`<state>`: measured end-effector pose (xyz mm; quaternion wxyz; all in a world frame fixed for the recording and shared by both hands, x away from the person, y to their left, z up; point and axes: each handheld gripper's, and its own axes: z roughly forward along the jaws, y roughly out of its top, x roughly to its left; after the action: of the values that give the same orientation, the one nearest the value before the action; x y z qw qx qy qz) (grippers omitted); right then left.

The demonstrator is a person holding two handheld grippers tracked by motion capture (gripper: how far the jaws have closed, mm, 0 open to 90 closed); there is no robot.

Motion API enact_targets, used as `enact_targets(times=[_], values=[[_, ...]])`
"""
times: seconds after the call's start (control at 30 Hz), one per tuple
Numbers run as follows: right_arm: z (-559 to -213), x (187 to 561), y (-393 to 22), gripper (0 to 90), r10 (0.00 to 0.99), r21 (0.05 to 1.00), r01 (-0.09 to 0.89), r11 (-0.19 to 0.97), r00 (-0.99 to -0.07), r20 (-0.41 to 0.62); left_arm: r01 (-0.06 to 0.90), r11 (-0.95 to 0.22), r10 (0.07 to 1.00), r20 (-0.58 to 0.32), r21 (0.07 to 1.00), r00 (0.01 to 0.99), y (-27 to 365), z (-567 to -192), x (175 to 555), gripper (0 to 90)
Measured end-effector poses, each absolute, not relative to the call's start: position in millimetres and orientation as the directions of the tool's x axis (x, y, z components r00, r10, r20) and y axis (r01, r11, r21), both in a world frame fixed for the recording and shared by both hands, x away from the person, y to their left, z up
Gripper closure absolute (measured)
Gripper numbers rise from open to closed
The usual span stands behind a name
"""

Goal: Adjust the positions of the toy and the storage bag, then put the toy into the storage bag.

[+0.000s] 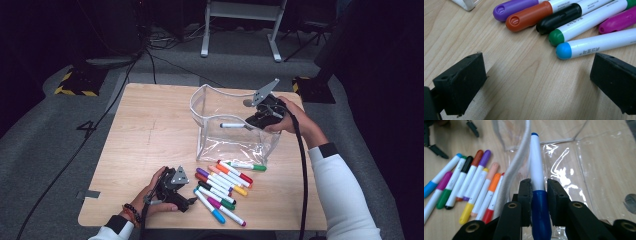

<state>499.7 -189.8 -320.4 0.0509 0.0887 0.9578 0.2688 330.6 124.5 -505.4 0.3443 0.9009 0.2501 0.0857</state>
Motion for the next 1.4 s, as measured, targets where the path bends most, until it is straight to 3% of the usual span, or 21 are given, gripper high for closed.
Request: enact_targets(times=[0.13, 0.4, 0.63, 0.83, 1.13, 1.4], values=[[-320.8, 494.1, -188.5, 73.2, 0.194, 0.522, 0.132, 0.842, -0.979, -0.064, 0.392, -0.637, 0.511, -0.018, 0.664, 0.86, 124.4, -505.4, 330.6, 0.6], [-311.9, 492.2, -200.8, 57.1, 0.314, 0.609, 0.176, 0.774, -0.941, -0.126, 0.392, -0.637, 0.51, -0.018, 0.663, 0.86, 124.5, -505.3, 330.6, 0.6], [-289.0, 473.6, -236.3, 48.4, 0.428, 0.748, 0.187, 0.637, -0.893, -0.14, 0.389, -0.641, 0.506, -0.016, 0.662, 0.862, 124.6, -505.3, 331.2, 0.5], [-284.4, 444.5, -269.5, 41.5, 0.481, 0.793, 0.151, 0.59, -0.855, -0.195, 0.389, -0.638, 0.507, -0.018, 0.664, 0.862, 124.4, -505.4, 331.0, 0.6], [-312.6, 404.5, -313.9, 41.6, 0.523, 0.828, 0.136, 0.544, -0.826, -0.208, 0.389, -0.64, 0.507, -0.016, 0.663, 0.862, 124.5, -505.3, 331.1, 0.5], [-373.3, 379.2, -331.8, 43.0, 0.531, 0.818, 0.204, 0.538, -0.835, -0.141, 0.388, -0.641, 0.505, -0.017, 0.662, 0.863, 124.4, -505.3, 331.4, 0.6]])
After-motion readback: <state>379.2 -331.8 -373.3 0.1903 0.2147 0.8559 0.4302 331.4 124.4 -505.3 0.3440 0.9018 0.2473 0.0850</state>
